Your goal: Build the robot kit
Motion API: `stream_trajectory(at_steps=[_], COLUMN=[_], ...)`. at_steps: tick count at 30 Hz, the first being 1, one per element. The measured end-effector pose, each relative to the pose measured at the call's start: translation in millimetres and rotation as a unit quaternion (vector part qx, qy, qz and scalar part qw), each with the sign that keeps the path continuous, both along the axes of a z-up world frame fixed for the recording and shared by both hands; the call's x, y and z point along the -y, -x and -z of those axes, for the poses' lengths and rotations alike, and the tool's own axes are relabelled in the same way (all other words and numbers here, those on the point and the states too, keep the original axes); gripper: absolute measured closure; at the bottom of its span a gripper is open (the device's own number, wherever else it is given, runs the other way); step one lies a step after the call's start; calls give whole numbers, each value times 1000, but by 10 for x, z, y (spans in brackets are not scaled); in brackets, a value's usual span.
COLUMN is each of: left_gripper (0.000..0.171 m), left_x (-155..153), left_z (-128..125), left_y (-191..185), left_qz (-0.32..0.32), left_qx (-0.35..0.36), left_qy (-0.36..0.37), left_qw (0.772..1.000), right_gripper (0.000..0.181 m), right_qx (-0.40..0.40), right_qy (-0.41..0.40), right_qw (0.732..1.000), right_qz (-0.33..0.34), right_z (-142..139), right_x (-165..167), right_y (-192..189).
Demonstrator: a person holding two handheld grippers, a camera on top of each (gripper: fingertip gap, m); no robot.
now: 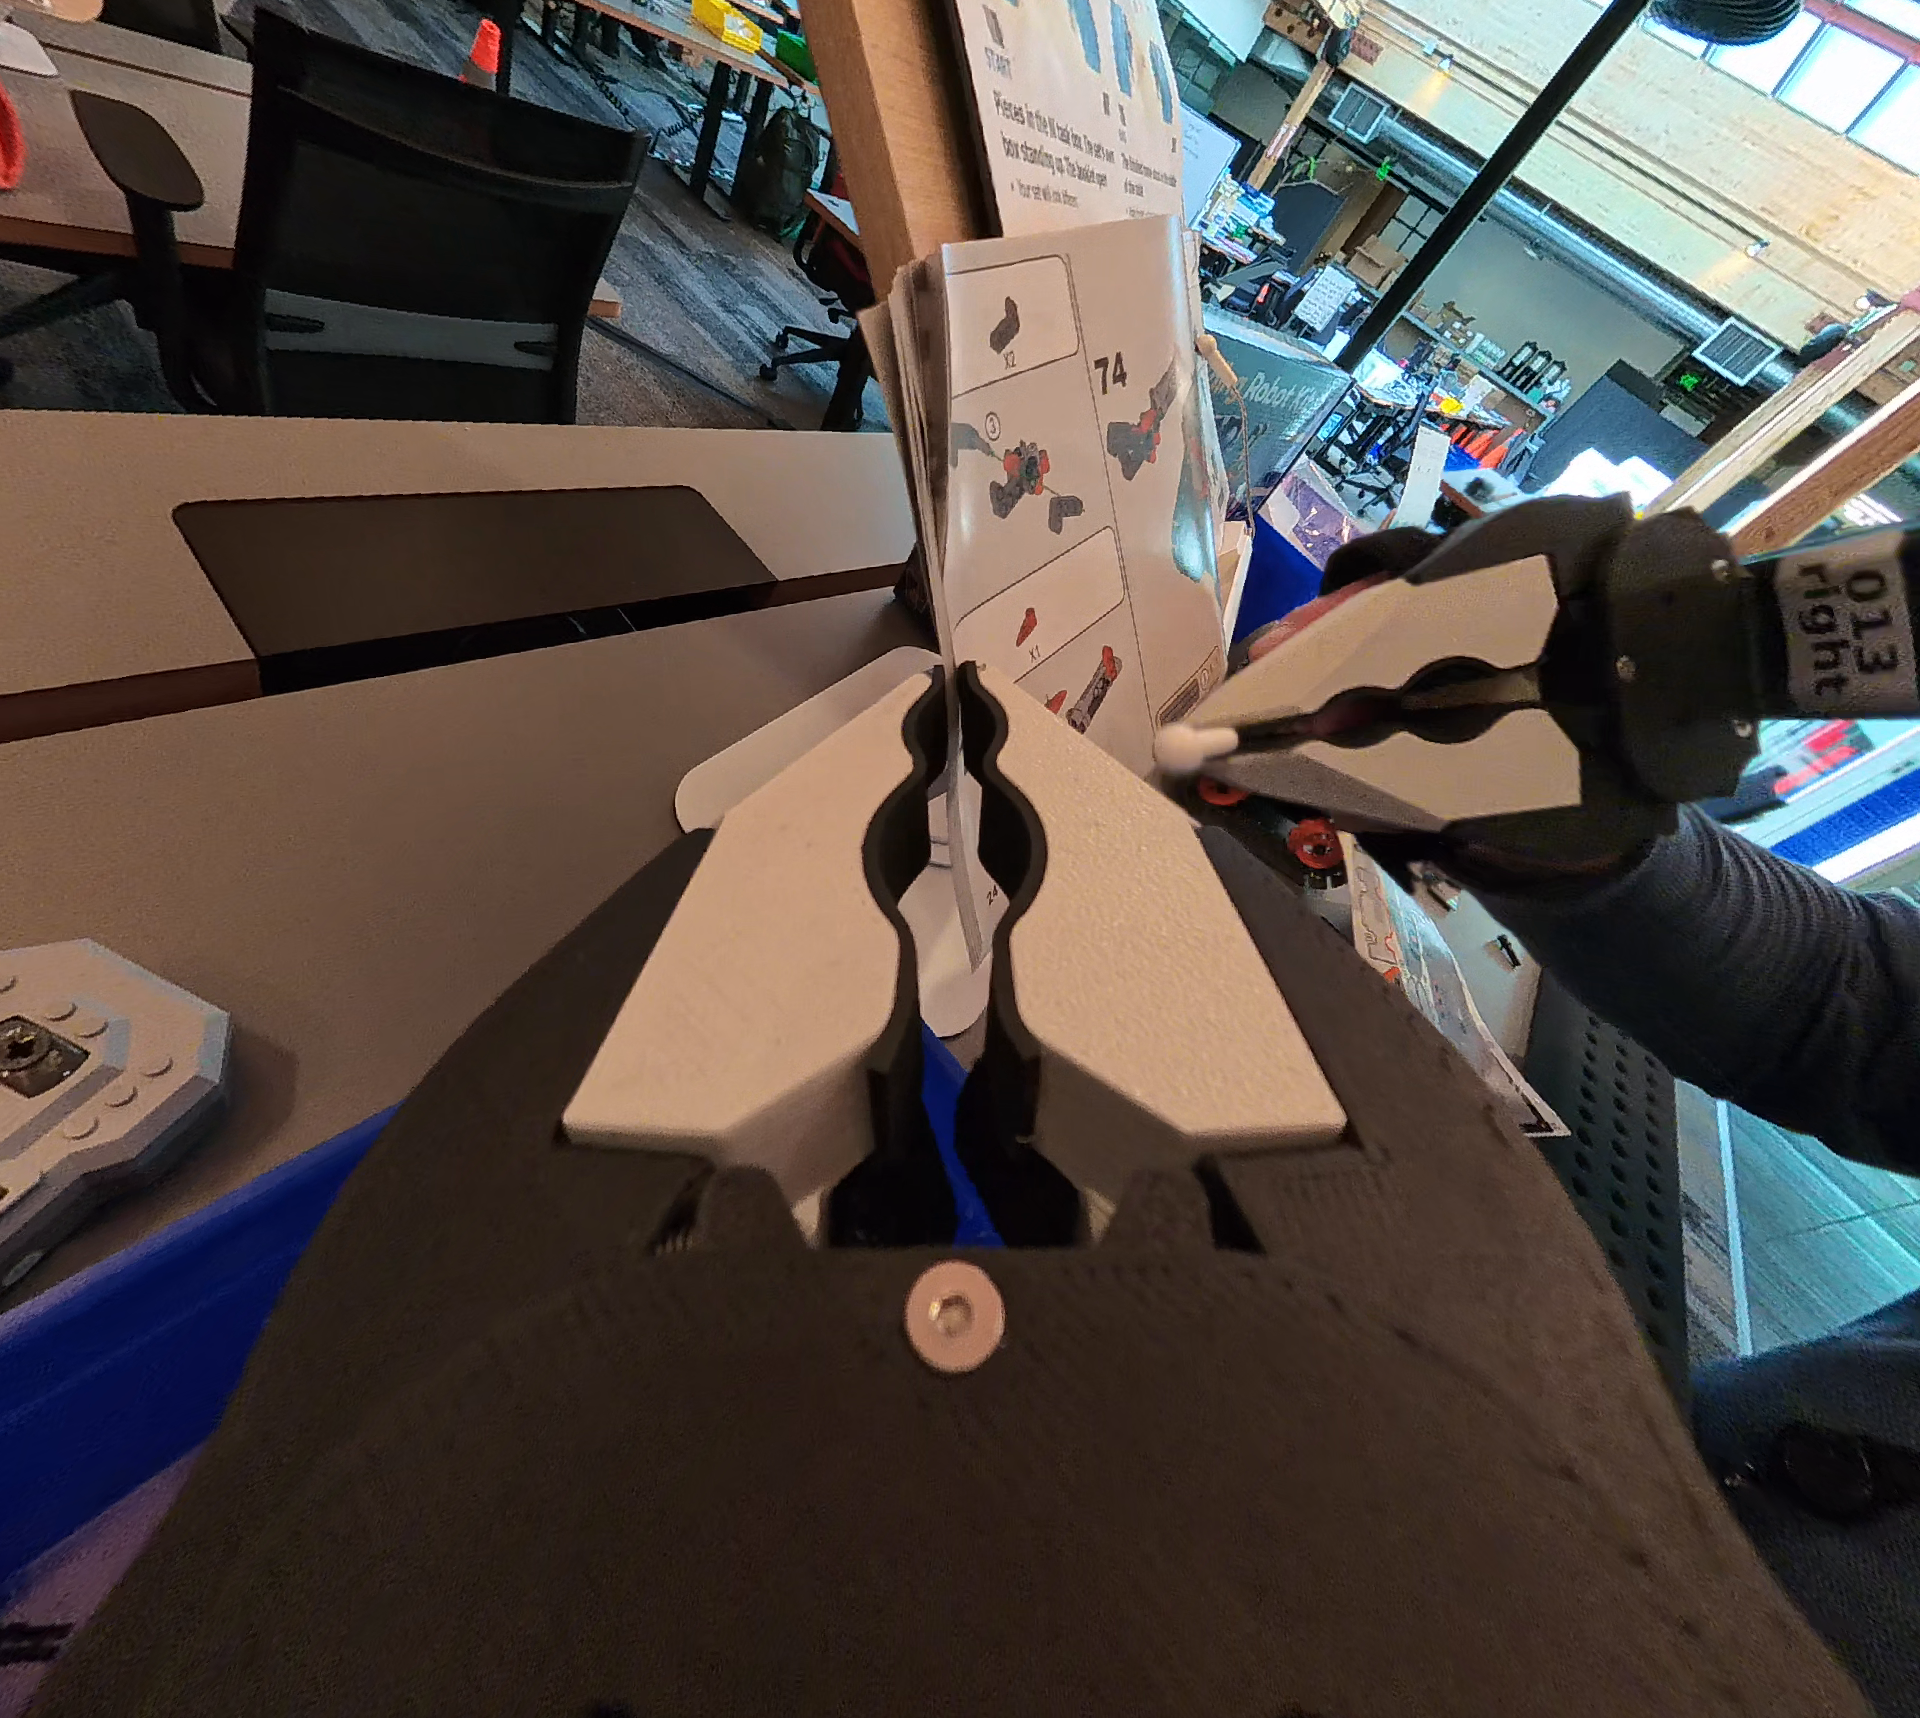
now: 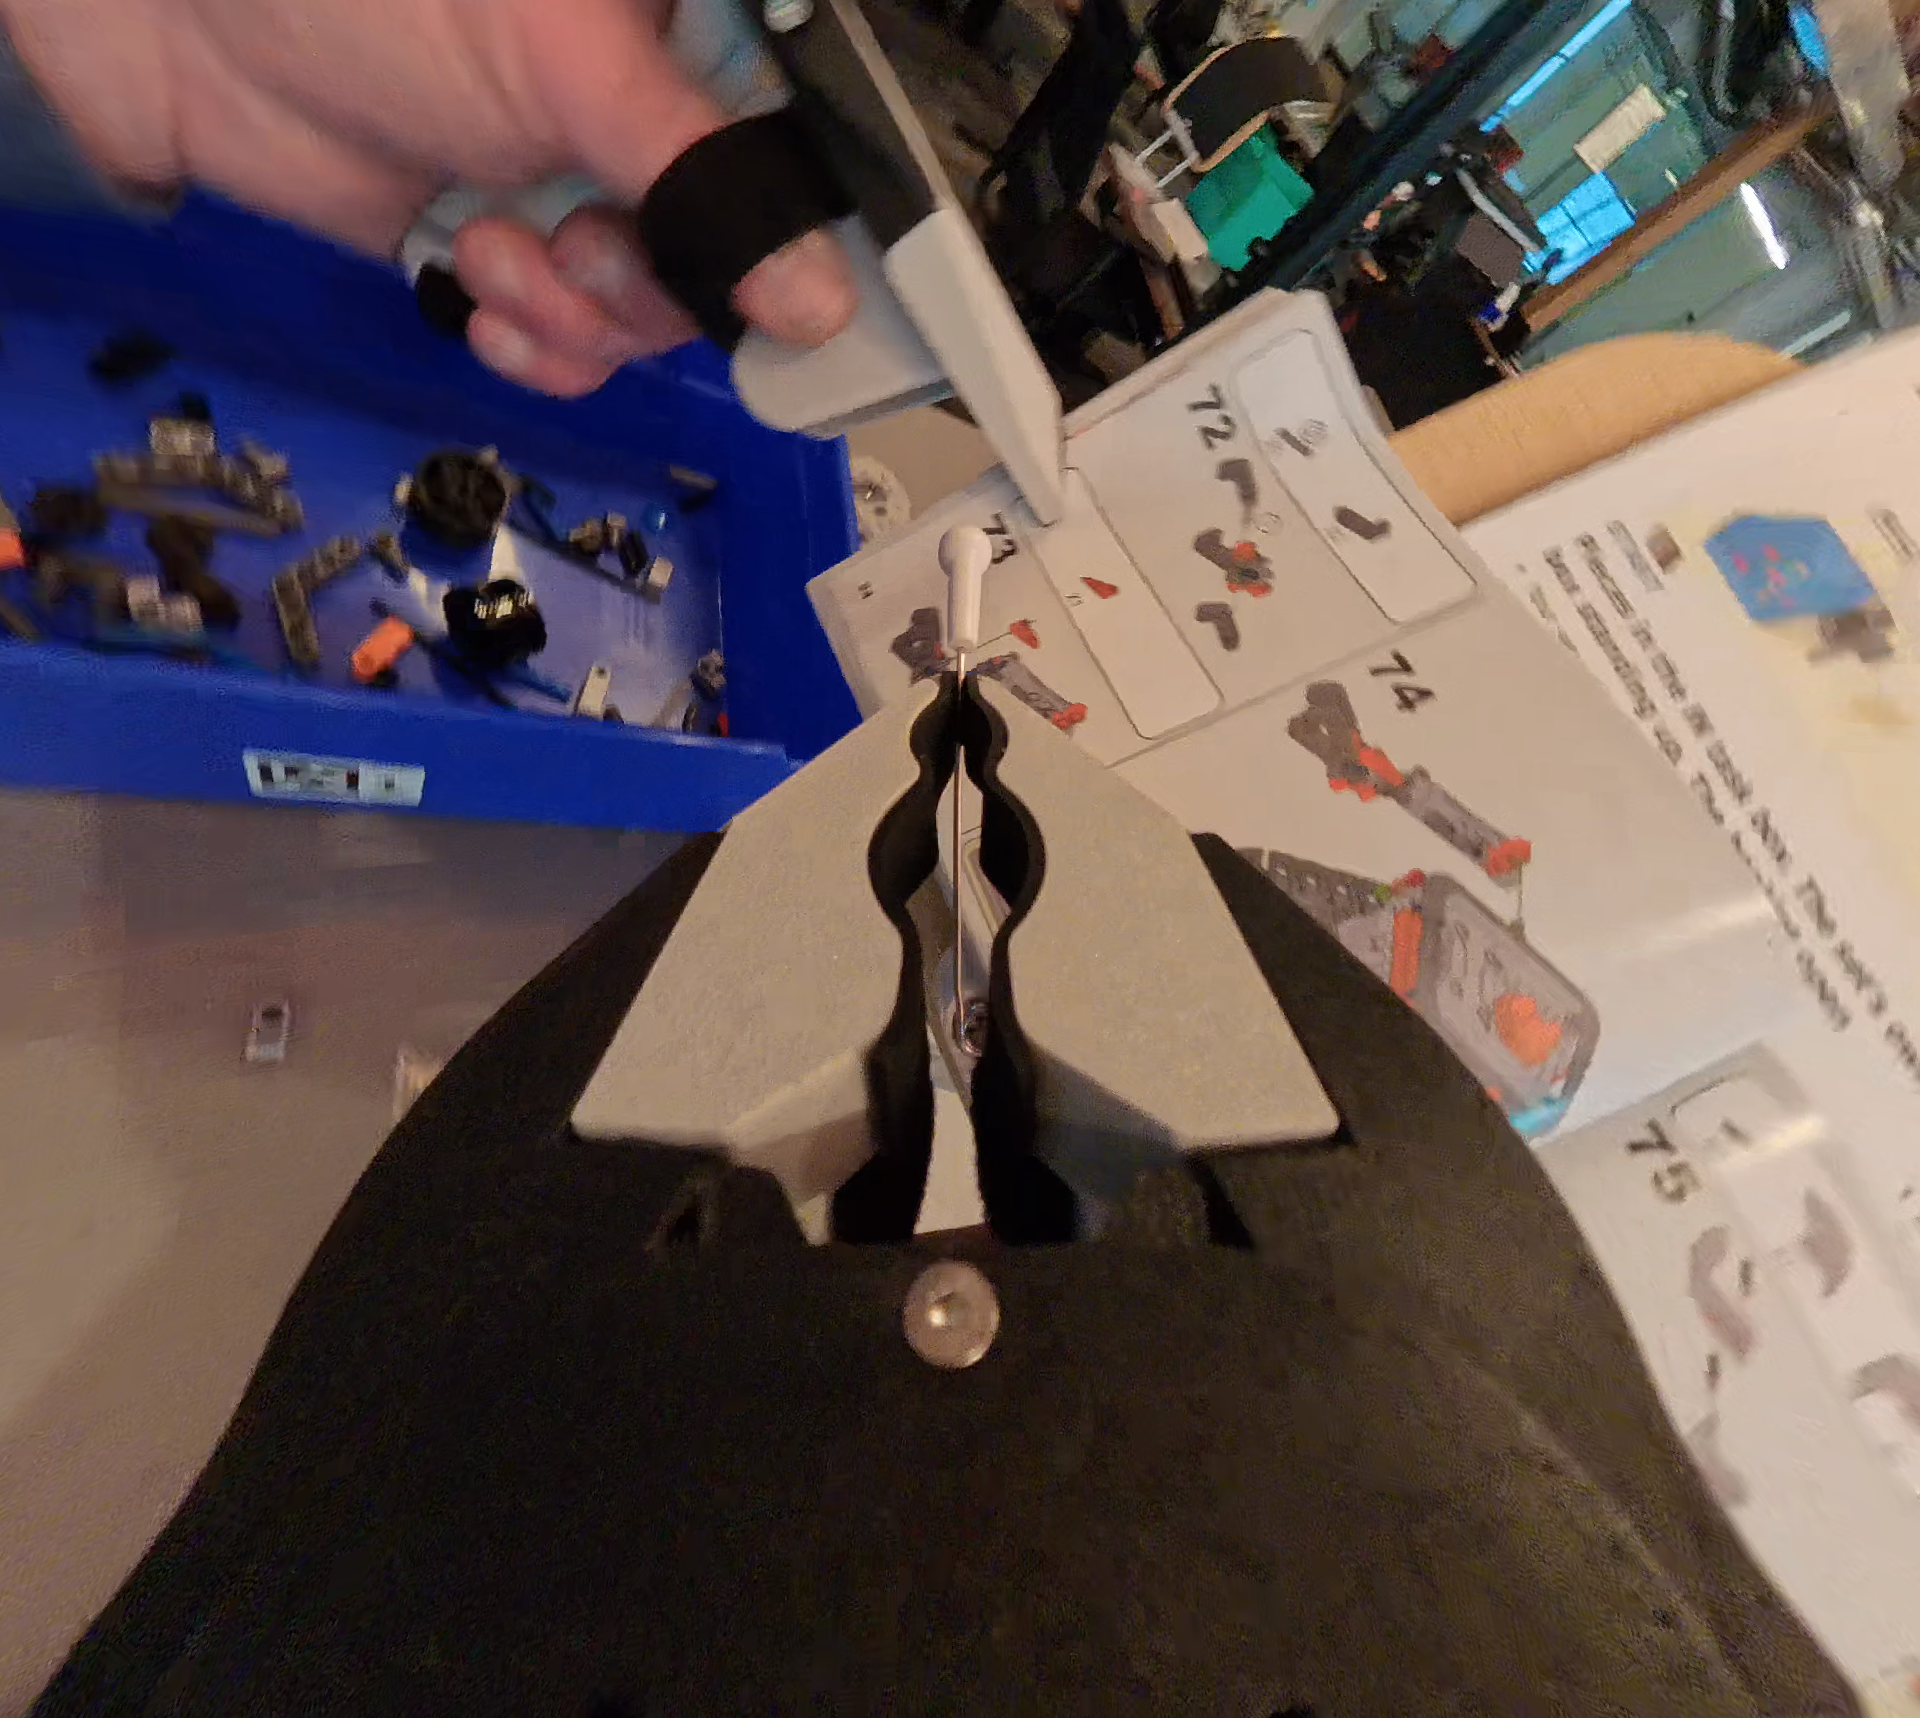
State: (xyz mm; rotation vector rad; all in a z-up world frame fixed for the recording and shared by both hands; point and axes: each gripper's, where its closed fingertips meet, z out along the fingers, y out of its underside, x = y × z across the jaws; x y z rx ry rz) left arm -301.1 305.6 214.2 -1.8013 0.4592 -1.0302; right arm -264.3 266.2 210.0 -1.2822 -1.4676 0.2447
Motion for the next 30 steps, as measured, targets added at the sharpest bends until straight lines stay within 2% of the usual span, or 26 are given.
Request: stream_trajectory(at_steps=[3,6,7,8,11,13,17,21,24,27,30], left_gripper=[171,171,170,167,159,146,132,131,133,134,137], left_x=[8,11,13,16,13,29,138,423,678,907,1142], left_z=[5,-1,2,4,-38,-156,-438,-664,-718,-613,-401], left_y=[-1,8,14,18,73,166,395,310,48,-328,-792], left_qz=[3,3,2,1,-18,-38,-94,-114,-107,-82,-35], left_qx=[1,10,10,7,2,16,-7,-78,-128,-172,-186], left_qy=[3,7,9,8,-4,-19,-72,-124,-154,-169,-165], left_qw=[1000,1000,1000,1000,1000,999,993,983,974,967,968], right_gripper=[181,174,150,145,145,146,150,154,156,155,154], right_qx=[-74,-149,-163,-174,-194,-196,-174,-165,-141,-131,-139], right_qy=[42,127,119,100,95,74,48,41,40,49,54], right_qw=[996,976,974,975,973,974,978,979,982,981,976], right_qz=[41,95,105,99,85,90,103,114,123,134,157], right_z=[-94,-192,-283,-409,-726,-912,-1128,-1221,-1128,-957,-801], right_x=[-133,-339,-347,-297,-124,-31,218,489,699,857,945], right_y=[-43,-182,-239,-300,-581,-852,-1482,-2117,-2524,-2857,-3165])
